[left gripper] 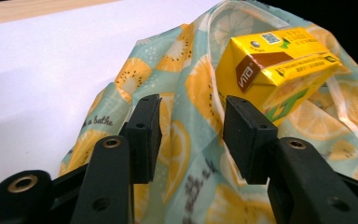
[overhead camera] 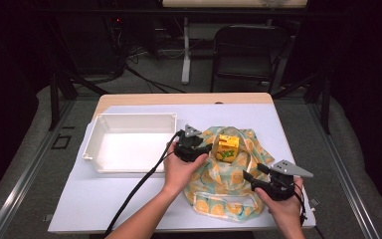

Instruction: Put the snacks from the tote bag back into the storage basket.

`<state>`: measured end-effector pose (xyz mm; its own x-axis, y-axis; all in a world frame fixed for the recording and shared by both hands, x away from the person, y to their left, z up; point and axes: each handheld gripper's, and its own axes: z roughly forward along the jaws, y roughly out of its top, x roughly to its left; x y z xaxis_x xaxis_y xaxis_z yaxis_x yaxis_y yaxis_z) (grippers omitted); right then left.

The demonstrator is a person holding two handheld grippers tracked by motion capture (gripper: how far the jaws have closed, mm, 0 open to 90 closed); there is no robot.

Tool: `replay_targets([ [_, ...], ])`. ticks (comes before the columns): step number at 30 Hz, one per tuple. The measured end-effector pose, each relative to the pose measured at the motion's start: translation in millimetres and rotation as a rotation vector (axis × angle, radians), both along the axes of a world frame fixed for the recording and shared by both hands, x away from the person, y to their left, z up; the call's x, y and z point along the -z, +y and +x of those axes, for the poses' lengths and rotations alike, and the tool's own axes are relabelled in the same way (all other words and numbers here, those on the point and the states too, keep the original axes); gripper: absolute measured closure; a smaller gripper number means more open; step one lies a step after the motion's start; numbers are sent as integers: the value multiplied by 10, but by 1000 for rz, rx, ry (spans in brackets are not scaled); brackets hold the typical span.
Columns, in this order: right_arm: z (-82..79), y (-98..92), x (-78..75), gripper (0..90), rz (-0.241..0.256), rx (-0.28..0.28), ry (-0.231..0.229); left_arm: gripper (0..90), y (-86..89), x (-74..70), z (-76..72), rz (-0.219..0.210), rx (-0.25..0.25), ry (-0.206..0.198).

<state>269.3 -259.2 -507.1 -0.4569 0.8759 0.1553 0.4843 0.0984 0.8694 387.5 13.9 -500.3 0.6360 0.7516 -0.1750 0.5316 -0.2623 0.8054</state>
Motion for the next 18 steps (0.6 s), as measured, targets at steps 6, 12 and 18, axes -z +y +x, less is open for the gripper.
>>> replay_targets([
  [6, -208, 192, 166, 332, 4, -148, -5, 564, 68, -33, -37, -33, 6, -6],
  [12, -222, 340, 240, 293, -67, -213, -16, 566, 98, -32, -44, -41, 10, -7],
  [18, -170, 485, 396, 310, -199, -236, 15, 573, 150, -30, -41, -56, 3, -9],
])
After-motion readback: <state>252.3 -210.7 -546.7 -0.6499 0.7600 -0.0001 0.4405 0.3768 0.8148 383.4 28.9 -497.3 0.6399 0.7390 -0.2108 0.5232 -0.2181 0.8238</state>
